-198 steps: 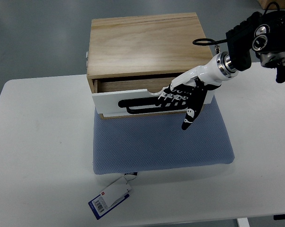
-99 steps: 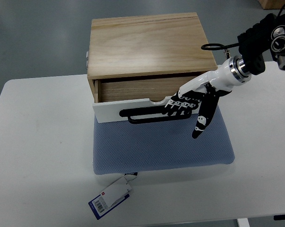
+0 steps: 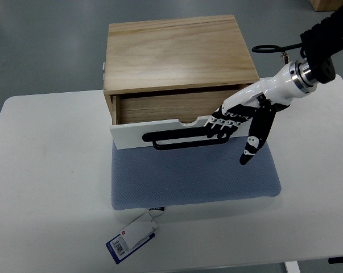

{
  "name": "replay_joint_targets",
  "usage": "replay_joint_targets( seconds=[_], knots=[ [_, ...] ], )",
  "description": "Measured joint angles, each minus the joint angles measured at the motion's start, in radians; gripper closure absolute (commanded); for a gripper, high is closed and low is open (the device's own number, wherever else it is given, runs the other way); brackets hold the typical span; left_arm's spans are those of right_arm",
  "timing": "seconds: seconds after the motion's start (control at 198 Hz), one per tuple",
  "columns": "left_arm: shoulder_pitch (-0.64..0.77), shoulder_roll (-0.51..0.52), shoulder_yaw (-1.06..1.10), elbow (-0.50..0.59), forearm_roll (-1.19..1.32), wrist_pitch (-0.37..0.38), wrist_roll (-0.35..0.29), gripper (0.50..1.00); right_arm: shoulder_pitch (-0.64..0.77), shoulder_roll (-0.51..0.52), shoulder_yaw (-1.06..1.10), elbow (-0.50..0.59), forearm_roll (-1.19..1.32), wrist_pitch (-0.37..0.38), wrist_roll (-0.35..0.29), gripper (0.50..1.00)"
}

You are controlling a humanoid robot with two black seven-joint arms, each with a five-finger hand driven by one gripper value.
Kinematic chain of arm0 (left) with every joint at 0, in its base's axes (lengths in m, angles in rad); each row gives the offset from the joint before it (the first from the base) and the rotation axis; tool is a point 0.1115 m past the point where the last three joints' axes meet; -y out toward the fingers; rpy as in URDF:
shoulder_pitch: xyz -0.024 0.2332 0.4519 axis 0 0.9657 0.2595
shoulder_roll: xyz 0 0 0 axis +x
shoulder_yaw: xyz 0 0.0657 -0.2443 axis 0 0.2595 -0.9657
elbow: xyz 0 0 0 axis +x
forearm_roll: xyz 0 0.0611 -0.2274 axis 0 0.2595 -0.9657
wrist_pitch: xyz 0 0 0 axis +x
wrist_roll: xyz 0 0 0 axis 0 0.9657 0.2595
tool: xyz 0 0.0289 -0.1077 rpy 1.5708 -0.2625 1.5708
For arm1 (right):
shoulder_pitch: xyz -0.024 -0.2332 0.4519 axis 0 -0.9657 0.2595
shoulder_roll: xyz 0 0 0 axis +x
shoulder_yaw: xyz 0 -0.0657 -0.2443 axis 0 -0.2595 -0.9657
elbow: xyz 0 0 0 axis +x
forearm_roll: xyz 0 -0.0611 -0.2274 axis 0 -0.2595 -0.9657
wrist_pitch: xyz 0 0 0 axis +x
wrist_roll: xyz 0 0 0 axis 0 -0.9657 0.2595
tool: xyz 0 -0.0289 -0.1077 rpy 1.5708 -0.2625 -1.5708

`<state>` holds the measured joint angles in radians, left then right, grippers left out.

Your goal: Open wood drawer with right hand

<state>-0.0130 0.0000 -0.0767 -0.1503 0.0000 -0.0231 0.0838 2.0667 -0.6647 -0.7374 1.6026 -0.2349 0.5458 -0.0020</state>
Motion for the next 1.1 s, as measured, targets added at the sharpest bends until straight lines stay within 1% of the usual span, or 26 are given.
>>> replay_joint_targets(
  seconds=[0.161, 0.313, 0.408, 0.55, 0.691, 0.782, 0.893, 1.009, 1.099],
  knots=[
    [-0.001, 0.000, 0.000, 0.000, 0.000, 0.000, 0.000, 0.500, 0.026, -0.017, 0.008, 0.004, 0.002, 0.008, 0.003, 0.572],
    [-0.001, 0.000, 0.000, 0.000, 0.000, 0.000, 0.000, 0.500, 0.080, -0.060, 0.030, 0.005, 0.028, 0.042, 0.017, 0.572],
    [-0.001, 0.000, 0.000, 0.000, 0.000, 0.000, 0.000, 0.500, 0.097, -0.109, 0.075, -0.001, 0.072, 0.060, 0.019, 0.572],
    [0.000, 0.000, 0.000, 0.000, 0.000, 0.000, 0.000, 0.500, 0.097, -0.191, 0.134, -0.018, 0.129, 0.065, 0.019, 0.572],
    [0.000, 0.000, 0.000, 0.000, 0.000, 0.000, -0.001, 0.500, 0.046, -0.285, 0.196, -0.067, 0.179, 0.063, 0.019, 0.572],
    [0.000, 0.000, 0.000, 0.000, 0.000, 0.000, 0.000, 0.500, -0.008, -0.347, 0.255, -0.108, 0.211, 0.039, 0.019, 0.572],
    [-0.001, 0.000, 0.000, 0.000, 0.000, 0.000, 0.000, 0.500, -0.121, -0.422, 0.379, -0.140, 0.225, -0.013, 0.019, 0.574],
    [0.000, 0.000, 0.000, 0.000, 0.000, 0.000, 0.000, 0.500, -0.291, -0.470, 0.562, -0.157, 0.227, -0.103, 0.019, 0.574],
    [0.000, 0.000, 0.000, 0.000, 0.000, 0.001, 0.000, 0.500, -0.465, -0.481, 0.735, -0.182, 0.227, -0.199, 0.019, 0.574]
  ],
)
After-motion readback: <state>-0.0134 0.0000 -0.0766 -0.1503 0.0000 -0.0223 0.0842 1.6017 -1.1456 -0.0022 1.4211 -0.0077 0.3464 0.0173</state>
